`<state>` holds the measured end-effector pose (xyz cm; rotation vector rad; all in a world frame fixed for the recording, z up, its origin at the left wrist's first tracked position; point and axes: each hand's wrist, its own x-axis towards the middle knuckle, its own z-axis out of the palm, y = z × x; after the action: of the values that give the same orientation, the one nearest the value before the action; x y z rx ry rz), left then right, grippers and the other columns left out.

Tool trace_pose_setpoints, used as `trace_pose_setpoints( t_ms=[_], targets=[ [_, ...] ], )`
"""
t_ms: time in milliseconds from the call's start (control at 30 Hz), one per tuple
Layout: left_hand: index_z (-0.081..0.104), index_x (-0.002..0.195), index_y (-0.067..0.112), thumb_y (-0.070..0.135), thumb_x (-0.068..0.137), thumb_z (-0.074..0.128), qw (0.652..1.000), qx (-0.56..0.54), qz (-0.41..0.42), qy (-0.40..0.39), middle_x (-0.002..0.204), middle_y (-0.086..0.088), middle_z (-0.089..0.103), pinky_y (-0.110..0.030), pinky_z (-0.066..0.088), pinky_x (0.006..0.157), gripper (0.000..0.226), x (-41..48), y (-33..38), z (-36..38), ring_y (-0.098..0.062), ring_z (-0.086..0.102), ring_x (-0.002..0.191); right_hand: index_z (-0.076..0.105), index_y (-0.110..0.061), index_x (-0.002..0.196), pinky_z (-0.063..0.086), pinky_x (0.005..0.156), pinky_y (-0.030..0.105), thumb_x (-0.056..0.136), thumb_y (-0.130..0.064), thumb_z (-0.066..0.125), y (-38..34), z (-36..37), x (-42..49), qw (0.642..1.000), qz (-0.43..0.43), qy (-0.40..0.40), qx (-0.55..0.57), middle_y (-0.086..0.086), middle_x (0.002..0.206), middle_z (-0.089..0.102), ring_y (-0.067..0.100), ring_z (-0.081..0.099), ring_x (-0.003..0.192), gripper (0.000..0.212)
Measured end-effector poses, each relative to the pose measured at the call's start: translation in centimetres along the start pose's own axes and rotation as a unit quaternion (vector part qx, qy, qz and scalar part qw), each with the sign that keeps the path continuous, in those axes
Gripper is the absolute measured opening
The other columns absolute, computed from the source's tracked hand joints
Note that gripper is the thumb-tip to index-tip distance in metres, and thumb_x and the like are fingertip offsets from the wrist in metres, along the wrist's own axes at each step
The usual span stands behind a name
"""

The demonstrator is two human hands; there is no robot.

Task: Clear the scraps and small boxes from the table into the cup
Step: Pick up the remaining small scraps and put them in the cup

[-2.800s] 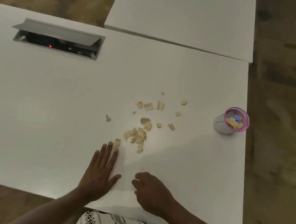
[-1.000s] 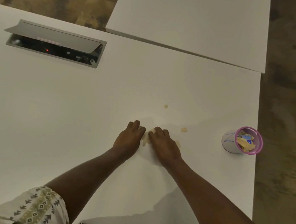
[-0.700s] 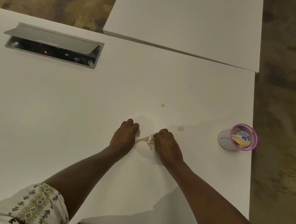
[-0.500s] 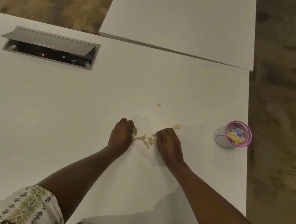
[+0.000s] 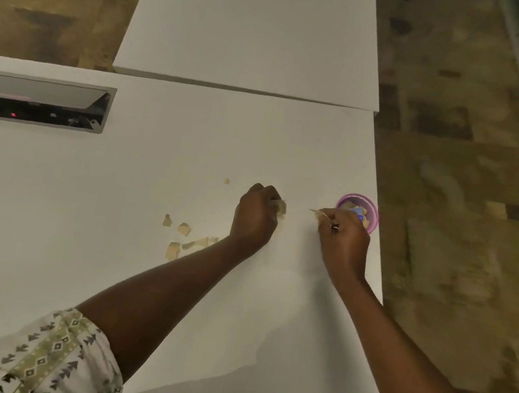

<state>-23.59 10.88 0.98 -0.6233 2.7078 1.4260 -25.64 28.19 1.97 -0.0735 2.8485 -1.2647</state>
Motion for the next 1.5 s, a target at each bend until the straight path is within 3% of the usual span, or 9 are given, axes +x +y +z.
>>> trace_pose_setpoints(
  t_ms=[167, 333, 533, 700, 967, 1067, 1200, 1333, 1500],
  targets=[
    [0.066, 0.083, 0.011, 0.005, 0.085, 0.051, 0.998, -0.029, 0.044, -0.025, 0.092, -0.010, 0.065, -0.035, 0.052, 0.073, 0.017, 1.4, 6.8, 5.0, -0.025, 0.062, 0.082, 0.073, -0.003, 0.098, 0.043, 0.076, 0.023, 0.090, -0.010, 0.062, 3.0, -4.1, 2.6, 0.994, 0.088, 0.052, -0.036, 0.012, 0.104, 0.068, 0.023, 0.061, 0.089, 0.015],
    [0.069, 0.091, 0.005, 0.001, 0.083, 0.052, 0.997, -0.016, 0.047, -0.050, 0.096, -0.015, 0.066, -0.039, 0.053, 0.077, 0.019, 2.8, 10.3, 8.8, -0.030, 0.063, 0.088, 0.073, -0.007, 0.099, 0.048, 0.081, 0.029, 0.090, -0.012, 0.063, 4.6, -5.5, 4.6, 0.995, 0.089, 0.034, -0.042, 0.012, 0.105, 0.066, 0.026, 0.063, 0.094, 0.014],
    [0.071, 0.101, 0.014, 0.008, 0.083, 0.060, 0.997, -0.026, 0.012, -0.076, 0.103, -0.010, 0.068, -0.034, 0.054, 0.080, 0.023, 3.4, 11.2, 10.9, -0.026, 0.064, 0.090, 0.071, -0.015, 0.113, 0.057, 0.086, 0.042, 0.088, -0.018, 0.068, 5.8, -6.5, 5.4, 0.995, 0.099, -0.002, -0.011, 0.005, 0.113, 0.067, 0.022, 0.066, 0.098, 0.025],
    [0.070, 0.118, 0.014, 0.009, 0.090, 0.056, 0.996, -0.014, 0.028, -0.080, 0.111, -0.009, 0.070, -0.036, 0.054, 0.089, 0.031, 3.0, 11.0, 10.9, -0.025, 0.066, 0.099, 0.068, -0.017, 0.120, 0.057, 0.087, 0.043, 0.086, -0.015, 0.069, 6.0, -7.0, 5.0, 0.997, 0.074, -0.013, -0.008, 0.003, 0.121, 0.063, 0.022, 0.066, 0.100, 0.034],
    [0.069, 0.115, 0.013, 0.011, 0.090, 0.049, 0.995, -0.040, 0.057, -0.072, 0.110, -0.008, 0.072, -0.042, 0.056, 0.088, 0.032, 1.8, 10.0, 9.7, -0.025, 0.067, 0.099, 0.065, -0.011, 0.123, 0.054, 0.091, 0.040, 0.084, -0.016, 0.064, 6.2, -6.5, 3.5, 0.991, -0.078, 0.003, -0.109, 0.006, 0.127, 0.063, 0.026, 0.061, 0.114, 0.039],
    [0.069, 0.112, 0.015, 0.014, 0.089, 0.049, 0.995, -0.033, 0.070, -0.059, 0.107, -0.005, 0.072, -0.037, 0.055, 0.086, 0.031, 1.6, 9.3, 9.2, -0.022, 0.066, 0.096, 0.054, -0.011, 0.138, 0.045, 0.106, 0.042, 0.088, -0.027, 0.063, 6.8, -5.5, 2.8, 0.975, -0.111, -0.079, -0.173, 0.008, 0.142, 0.055, 0.027, 0.052, 0.131, 0.054],
    [0.068, 0.113, 0.015, 0.008, 0.092, 0.053, 0.996, -0.014, 0.070, -0.044, 0.110, -0.005, 0.070, -0.031, 0.053, 0.086, 0.027, 0.9, 7.3, 8.6, -0.019, 0.065, 0.097, 0.039, -0.013, 0.149, 0.014, 0.124, 0.047, 0.093, -0.043, 0.055, 7.9, -4.0, 2.5, 0.929, -0.109, -0.166, -0.313, 0.009, 0.157, 0.037, 0.026, 0.029, 0.148, 0.066],
    [0.068, 0.116, 0.014, 0.006, 0.091, 0.055, 0.998, -0.005, 0.047, -0.051, 0.110, -0.006, 0.067, -0.035, 0.054, 0.089, 0.029, -0.9, 4.5, 7.3, -0.020, 0.065, 0.098, 0.041, -0.013, 0.146, -0.001, 0.121, 0.057, 0.092, -0.046, 0.055, 8.2, -3.2, 2.6, 0.908, -0.099, -0.174, -0.367, 0.008, 0.155, 0.040, 0.025, 0.029, 0.148, 0.065],
    [0.066, 0.117, 0.016, 0.014, 0.092, 0.061, 0.997, 0.030, 0.030, -0.060, 0.110, -0.004, 0.065, -0.039, 0.054, 0.087, 0.026, -3.5, 1.0, 4.9, -0.021, 0.064, 0.095, 0.038, -0.015, 0.147, -0.004, 0.118, 0.065, 0.090, -0.049, 0.056, 7.4, -3.0, 3.3, 0.896, -0.058, -0.214, -0.384, 0.003, 0.156, 0.036, 0.022, 0.027, 0.147, 0.069]
  ],
)
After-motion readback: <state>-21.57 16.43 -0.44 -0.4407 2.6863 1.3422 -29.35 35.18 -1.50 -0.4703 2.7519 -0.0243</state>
